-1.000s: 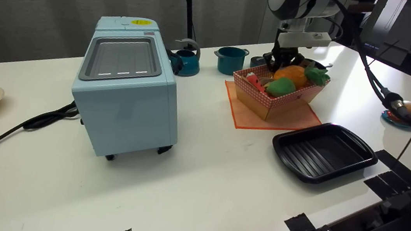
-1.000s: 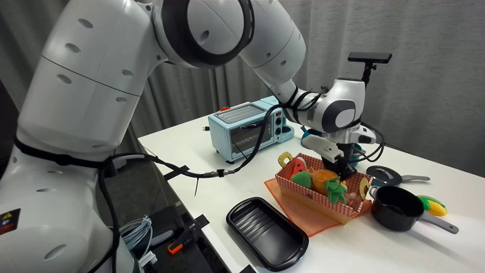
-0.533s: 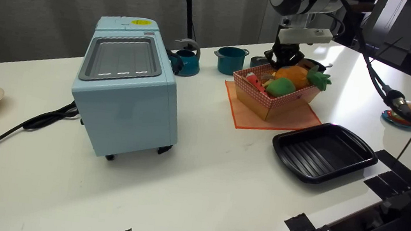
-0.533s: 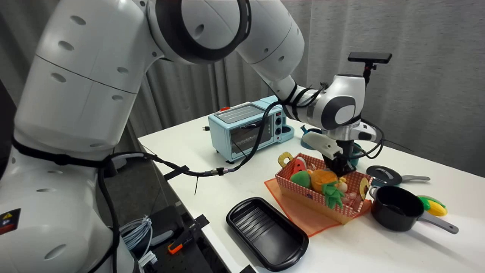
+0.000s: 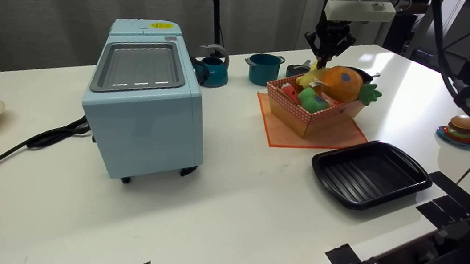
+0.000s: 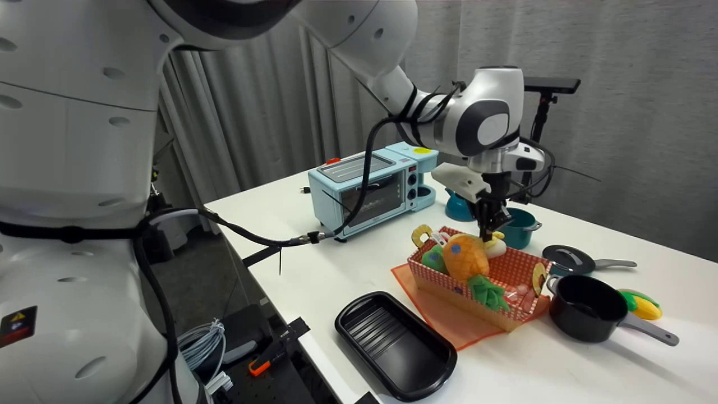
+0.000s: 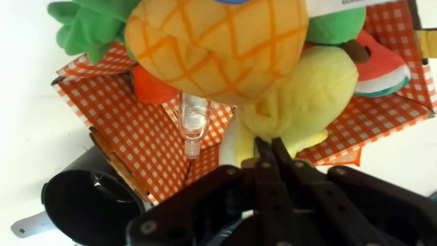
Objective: Place the banana toy on the black tray
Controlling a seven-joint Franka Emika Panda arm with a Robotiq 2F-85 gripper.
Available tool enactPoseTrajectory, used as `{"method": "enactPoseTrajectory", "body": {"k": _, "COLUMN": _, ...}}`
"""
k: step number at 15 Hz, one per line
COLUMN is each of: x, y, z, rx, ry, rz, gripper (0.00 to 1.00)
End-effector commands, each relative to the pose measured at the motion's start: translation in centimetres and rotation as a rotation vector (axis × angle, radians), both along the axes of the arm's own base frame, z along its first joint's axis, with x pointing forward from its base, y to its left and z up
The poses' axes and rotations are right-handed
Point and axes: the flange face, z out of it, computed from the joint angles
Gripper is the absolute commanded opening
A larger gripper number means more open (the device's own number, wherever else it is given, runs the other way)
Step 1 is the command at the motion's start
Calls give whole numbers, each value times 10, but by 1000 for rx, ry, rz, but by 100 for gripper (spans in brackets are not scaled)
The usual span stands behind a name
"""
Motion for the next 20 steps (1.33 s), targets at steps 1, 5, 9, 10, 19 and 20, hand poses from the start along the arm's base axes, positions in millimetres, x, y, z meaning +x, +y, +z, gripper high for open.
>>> {"method": "enactPoseTrajectory", "body": {"k": 1, "x": -34, "y": 16, "z": 38, "rx": -11, "ry": -61, "rz": -12, "gripper": 1}}
{"method": "enactPoseTrajectory", "body": {"k": 5, "x": -64, "y": 32, "z": 77, "rx": -32, "ry": -146, "rz": -7, "gripper": 1}}
{"method": "enactPoseTrajectory", "body": {"k": 9, "x": -93, "y": 44, "z": 104, "rx": -55, "ry": -226, "rz": -11, "gripper": 1}}
{"method": "enactPoseTrajectory", "body": {"k": 10, "x": -101, "y": 47, "z": 107, "rx": -60, "ry": -237, "rz": -15, "gripper": 1}}
{"method": "enactPoseTrajectory", "body": {"k": 19, "x": -183, "y": 84, "z": 105, "rx": -67, "ry": -220, "rz": -58, "gripper": 1}}
{"method": "enactPoseTrajectory", "body": {"k": 20, "x": -191, "y": 86, "z": 99, "rx": -66, "ry": -206, "rz": -61, "gripper": 1}}
